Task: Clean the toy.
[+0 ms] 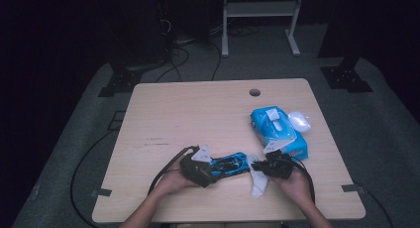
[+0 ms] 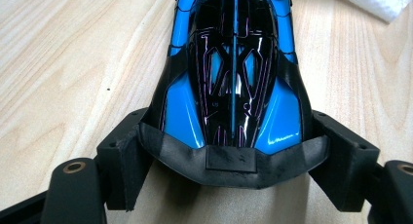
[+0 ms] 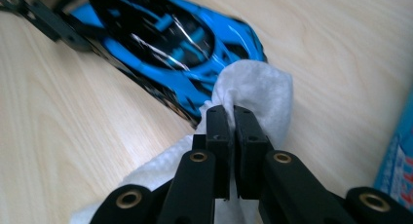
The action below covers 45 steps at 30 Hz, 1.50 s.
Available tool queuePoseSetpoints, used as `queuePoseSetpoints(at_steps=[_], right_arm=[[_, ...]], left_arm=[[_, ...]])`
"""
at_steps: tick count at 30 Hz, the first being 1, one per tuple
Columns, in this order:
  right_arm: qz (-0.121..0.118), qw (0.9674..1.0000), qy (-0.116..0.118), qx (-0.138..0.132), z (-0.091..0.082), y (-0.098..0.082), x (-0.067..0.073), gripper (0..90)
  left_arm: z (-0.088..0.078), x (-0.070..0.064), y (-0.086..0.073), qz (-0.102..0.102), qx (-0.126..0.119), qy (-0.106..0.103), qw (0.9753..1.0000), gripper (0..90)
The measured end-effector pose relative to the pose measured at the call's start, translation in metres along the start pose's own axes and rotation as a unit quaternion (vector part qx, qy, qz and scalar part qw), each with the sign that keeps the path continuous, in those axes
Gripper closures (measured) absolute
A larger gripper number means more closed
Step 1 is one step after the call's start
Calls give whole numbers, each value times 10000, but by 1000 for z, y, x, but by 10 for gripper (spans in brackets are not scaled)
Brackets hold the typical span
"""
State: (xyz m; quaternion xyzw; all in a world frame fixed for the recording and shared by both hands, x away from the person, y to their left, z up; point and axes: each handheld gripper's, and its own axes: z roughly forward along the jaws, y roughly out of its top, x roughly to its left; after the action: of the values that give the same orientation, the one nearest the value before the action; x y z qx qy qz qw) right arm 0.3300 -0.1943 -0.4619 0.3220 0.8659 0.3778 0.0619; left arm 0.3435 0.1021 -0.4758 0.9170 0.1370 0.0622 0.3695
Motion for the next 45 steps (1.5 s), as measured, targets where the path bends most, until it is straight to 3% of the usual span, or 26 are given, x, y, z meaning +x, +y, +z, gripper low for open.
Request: queuePoseSetpoints(at_steps=[3,6,11,13,14,17,20,24,27,32,35,40,45], right_arm=[[-76,9999,29,-123,2,10,7,859],[21,9991,275,-313,3,15,7,860],[119,9992,295,-247,3,12,4,860],[353,9964,642,-426,2,15,6,859],[315,9958,711,-491,2,18,11,859],[-76,9987,476,-165,10,25,21,860],[83,9980,586,-224,14,21,18,860],[69,9982,538,-270,13,18,19,861],[89,9980,548,-298,13,17,19,861],[114,9976,533,-437,13,13,20,862],[113,9975,540,-435,13,13,19,862],[140,9973,558,-465,13,11,19,863],[149,9972,555,-474,13,11,20,863]], left_arm=[[0,0,0,2,-5,-4,10000,242],[0,0,0,4,-4,-4,10000,242],[0,0,0,6,-3,-5,10000,241],[0,0,0,-9,-13,1,10000,241],[0,0,0,-8,-6,8,10000,240],[-1,-1,1,-1,52,38,10000,235],[-4,1,0,-192,43,-35,9998,202],[-12,6,0,-436,-126,-190,9988,183],[-15,10,-2,-628,-168,-353,9973,183],[-19,17,-4,-1098,-421,-668,9908,194],[-20,21,-5,-1236,-472,-825,9878,221],[-20,23,-6,-1371,-481,-906,9852,244],[-21,26,-8,-1527,-510,-813,9836,279]])
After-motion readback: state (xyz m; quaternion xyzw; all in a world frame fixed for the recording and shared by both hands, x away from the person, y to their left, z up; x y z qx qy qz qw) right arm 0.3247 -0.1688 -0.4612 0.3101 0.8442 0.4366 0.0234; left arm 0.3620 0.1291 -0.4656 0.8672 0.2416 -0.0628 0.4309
